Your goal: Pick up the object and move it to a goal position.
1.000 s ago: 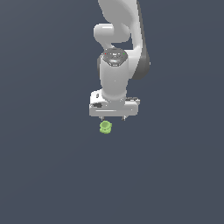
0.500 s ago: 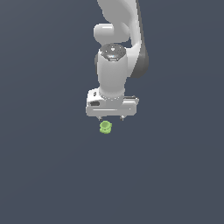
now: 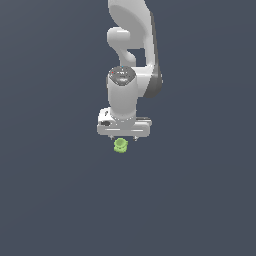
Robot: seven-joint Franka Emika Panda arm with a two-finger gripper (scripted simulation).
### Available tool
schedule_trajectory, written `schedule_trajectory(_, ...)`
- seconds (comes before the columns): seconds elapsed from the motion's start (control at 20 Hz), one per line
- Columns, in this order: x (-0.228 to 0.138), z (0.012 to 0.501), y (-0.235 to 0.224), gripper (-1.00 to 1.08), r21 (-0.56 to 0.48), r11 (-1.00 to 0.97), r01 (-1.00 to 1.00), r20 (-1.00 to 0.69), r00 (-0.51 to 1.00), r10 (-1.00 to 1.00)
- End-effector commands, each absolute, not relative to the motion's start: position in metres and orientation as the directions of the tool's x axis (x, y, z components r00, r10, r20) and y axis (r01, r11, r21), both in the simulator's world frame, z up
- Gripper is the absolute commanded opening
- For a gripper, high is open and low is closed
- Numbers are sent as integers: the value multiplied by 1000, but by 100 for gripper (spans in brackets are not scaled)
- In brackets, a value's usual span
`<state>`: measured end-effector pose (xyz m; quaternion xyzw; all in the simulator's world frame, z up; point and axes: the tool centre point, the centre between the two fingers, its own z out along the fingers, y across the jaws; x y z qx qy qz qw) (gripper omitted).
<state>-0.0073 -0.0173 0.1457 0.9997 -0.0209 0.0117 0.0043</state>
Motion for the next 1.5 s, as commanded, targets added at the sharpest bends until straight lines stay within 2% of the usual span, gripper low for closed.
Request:
schedule_trajectory(0.0, -16, 127, -23, 100, 4, -997, -82, 15, 997, -82)
schedule_trajectory(0.45, -35, 91, -36, 100, 0, -986, -164, 1, 986, -164)
schedule_trajectory(0.8, -36, 85, -36, 100, 0, -987, -163, -1, 987, -163)
schedule_trajectory(1.45, -37, 40, -36, 100, 0, -986, -167, 0, 986, -167)
